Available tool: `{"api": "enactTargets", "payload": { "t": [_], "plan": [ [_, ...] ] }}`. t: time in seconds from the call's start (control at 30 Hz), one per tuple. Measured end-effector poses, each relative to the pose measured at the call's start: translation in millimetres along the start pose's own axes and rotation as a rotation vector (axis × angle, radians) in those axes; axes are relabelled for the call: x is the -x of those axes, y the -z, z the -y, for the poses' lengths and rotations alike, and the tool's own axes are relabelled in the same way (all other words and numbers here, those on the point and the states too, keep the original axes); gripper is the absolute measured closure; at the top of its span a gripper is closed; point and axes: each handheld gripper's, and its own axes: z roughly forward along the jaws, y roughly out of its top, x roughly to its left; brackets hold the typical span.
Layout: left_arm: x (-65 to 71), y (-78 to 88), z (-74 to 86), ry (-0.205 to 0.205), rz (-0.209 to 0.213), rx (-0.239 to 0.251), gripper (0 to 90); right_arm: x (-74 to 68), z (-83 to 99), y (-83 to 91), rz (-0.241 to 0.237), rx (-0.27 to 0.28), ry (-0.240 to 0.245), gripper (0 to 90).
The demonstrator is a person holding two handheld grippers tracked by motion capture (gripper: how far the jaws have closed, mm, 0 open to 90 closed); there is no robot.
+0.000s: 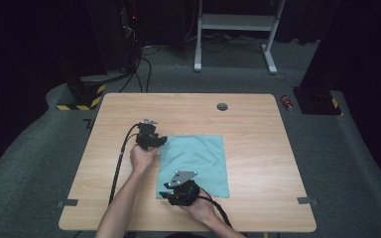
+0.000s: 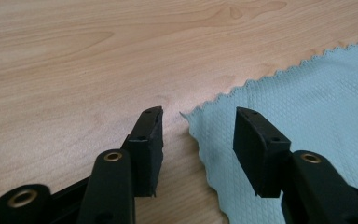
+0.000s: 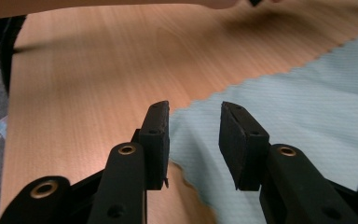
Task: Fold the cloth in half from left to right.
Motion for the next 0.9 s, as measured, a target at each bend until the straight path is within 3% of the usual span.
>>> {"api": "enactTargets", "payload": {
  "t": [0.3, 0.57, 0.6, 0.73, 0.9],
  "plan": [
    [-2.5, -6.1, 1.8, -0.004, -0.013, -0.012, 62.2, -13.4, -2.8, -15.5, -0.014, -0.02, 0.034, 65.2],
    [0.2, -7.4, 2.3, -0.032, -0.001, -0.009, 72.5, -14.7, -4.2, -20.0, 0.023, -0.057, 0.064, 80.2],
    [-0.1, -7.7, 2.4, -0.032, 0.002, -0.006, 77.0, -14.4, -4.2, -19.8, 0.026, -0.059, 0.059, 82.6],
    [-2.5, -8.4, 2.2, -0.021, 0.006, -0.006, 84.9, -16.3, -4.0, -19.7, 0.049, -0.057, 0.078, 89.4],
    [-5.3, -8.4, 2.2, 0.001, 0.02, -0.005, 89.4, -20.6, -3.5, -18.3, 0.062, -0.046, 0.095, 90.0]
  ]
}}
